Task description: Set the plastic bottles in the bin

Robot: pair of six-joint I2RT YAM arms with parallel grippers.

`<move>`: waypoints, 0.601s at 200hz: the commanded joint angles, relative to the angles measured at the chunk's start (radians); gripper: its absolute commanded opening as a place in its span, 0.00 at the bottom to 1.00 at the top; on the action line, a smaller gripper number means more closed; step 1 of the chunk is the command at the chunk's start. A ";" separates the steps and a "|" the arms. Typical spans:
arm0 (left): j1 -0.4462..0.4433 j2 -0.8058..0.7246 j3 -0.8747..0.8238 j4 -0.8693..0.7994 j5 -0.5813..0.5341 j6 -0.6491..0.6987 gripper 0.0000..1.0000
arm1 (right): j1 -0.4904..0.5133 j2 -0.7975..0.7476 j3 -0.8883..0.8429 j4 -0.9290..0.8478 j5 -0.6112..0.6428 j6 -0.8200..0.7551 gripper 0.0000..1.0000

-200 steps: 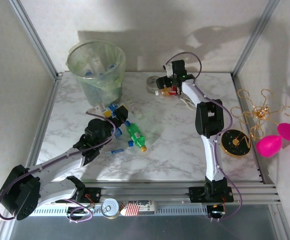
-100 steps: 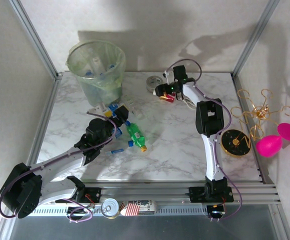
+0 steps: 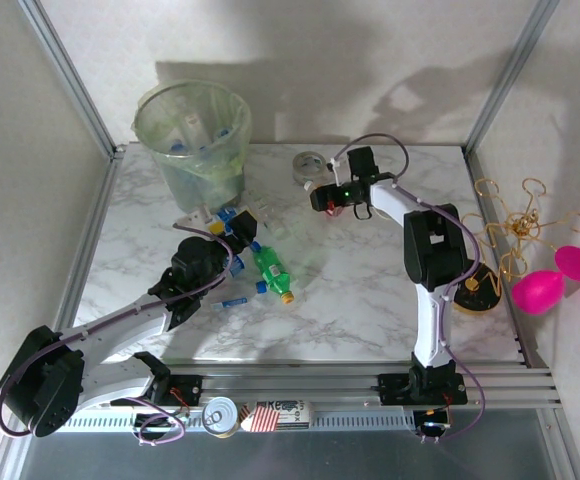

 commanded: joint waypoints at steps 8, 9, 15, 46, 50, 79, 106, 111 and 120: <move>-0.009 -0.023 0.025 0.024 0.005 -0.012 1.00 | 0.025 0.008 -0.013 0.010 0.067 -0.015 0.95; -0.009 -0.023 0.025 0.023 0.005 -0.012 1.00 | 0.026 0.009 -0.011 0.008 0.068 -0.015 0.95; -0.009 -0.024 0.026 0.022 0.005 -0.012 1.00 | 0.031 0.019 -0.004 0.001 0.074 -0.019 0.93; -0.009 -0.032 0.020 0.011 -0.001 -0.018 1.00 | 0.052 0.057 0.016 -0.022 0.122 -0.039 0.88; -0.010 -0.032 0.019 0.009 -0.001 -0.018 0.99 | 0.055 0.059 0.016 -0.022 0.128 -0.040 0.88; -0.009 -0.031 0.016 0.012 -0.004 -0.021 1.00 | 0.067 0.067 0.013 -0.025 0.142 -0.049 0.84; -0.009 -0.023 0.021 0.017 0.000 -0.024 1.00 | 0.070 0.056 0.001 -0.012 0.150 -0.051 0.72; -0.009 -0.022 0.020 0.017 0.000 -0.025 1.00 | 0.071 0.052 -0.003 -0.008 0.150 -0.050 0.69; -0.009 -0.022 0.021 0.016 0.000 -0.028 0.99 | 0.070 0.041 -0.012 0.000 0.146 -0.050 0.64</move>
